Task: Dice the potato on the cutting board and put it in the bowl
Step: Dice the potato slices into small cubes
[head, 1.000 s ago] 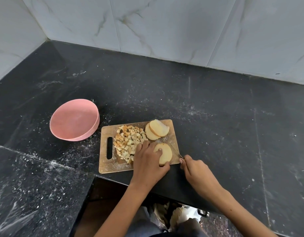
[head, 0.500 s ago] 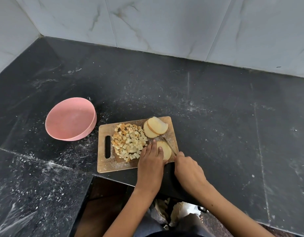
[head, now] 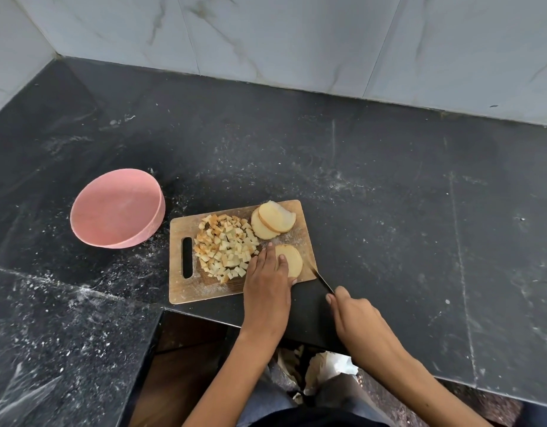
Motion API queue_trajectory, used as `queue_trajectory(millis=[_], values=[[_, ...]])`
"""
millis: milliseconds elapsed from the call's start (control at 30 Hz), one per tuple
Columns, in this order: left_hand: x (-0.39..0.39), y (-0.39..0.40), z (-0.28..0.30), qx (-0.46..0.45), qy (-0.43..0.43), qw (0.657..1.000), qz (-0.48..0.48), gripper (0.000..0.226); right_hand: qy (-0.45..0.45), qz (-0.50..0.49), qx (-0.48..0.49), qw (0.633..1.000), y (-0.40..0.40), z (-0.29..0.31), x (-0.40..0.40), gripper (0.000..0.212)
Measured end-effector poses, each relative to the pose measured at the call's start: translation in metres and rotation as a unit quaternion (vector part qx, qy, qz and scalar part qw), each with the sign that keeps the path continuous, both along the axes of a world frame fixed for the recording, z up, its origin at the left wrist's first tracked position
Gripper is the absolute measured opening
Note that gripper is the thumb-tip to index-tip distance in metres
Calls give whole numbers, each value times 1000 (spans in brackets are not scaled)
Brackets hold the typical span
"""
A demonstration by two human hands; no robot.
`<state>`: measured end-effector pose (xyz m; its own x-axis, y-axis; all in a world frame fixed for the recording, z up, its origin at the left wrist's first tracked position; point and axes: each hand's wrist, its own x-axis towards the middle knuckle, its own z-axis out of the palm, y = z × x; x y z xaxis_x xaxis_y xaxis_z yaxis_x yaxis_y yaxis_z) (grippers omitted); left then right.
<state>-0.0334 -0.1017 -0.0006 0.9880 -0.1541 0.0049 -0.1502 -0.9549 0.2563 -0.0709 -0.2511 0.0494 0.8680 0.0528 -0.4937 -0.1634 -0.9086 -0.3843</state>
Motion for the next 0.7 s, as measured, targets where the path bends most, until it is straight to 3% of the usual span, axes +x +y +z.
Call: queue_trajectory(millis=[167, 433, 700], values=[[-1, -2, 2, 2, -3, 1000, 15, 44, -20, -11, 29, 999, 17, -11, 27, 28], [2, 0, -1, -23, -11, 1000, 10, 44, 15, -2, -3, 1000, 30, -15, 47, 31], [0, -3, 4, -41, -1, 999, 20, 42, 41, 21, -46, 998, 12, -9, 8, 25]])
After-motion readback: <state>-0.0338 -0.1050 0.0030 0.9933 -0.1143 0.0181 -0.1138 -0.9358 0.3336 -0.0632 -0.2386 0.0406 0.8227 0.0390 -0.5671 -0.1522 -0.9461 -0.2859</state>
